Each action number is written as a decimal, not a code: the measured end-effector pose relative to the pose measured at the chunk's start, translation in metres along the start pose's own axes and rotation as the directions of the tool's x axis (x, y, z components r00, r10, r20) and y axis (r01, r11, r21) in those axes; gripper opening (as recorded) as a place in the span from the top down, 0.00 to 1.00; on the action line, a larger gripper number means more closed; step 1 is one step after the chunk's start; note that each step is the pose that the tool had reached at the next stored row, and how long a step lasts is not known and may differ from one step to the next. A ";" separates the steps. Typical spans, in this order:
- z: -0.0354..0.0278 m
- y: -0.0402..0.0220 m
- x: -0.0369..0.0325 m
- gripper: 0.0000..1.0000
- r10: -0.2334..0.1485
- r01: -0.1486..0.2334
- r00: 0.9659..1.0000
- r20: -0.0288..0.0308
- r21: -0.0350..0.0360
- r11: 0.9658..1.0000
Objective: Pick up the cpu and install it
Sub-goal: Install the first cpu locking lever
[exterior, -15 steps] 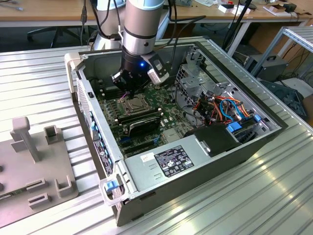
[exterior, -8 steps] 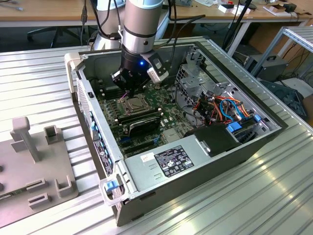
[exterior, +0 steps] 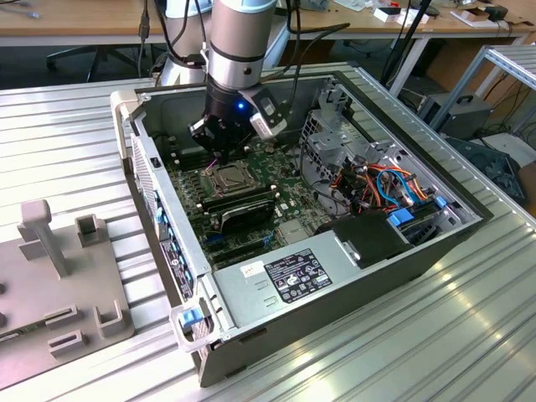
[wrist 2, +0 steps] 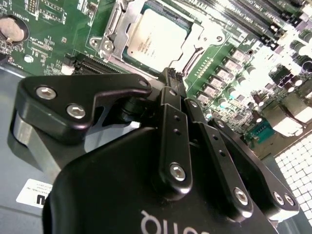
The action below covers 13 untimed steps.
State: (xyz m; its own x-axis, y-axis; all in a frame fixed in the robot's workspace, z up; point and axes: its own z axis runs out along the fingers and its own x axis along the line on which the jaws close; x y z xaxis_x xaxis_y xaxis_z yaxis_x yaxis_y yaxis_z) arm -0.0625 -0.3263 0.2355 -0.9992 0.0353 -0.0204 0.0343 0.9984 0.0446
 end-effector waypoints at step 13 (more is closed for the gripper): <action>0.0007 0.0151 0.0027 0.89 -0.049 0.049 0.999 0.016 -0.013 0.999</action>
State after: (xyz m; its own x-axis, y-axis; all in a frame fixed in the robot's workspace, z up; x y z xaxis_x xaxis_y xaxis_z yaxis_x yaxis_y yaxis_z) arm -0.0647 -0.3111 0.2355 -0.9992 -0.0128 -0.0387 -0.0150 0.9983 0.0561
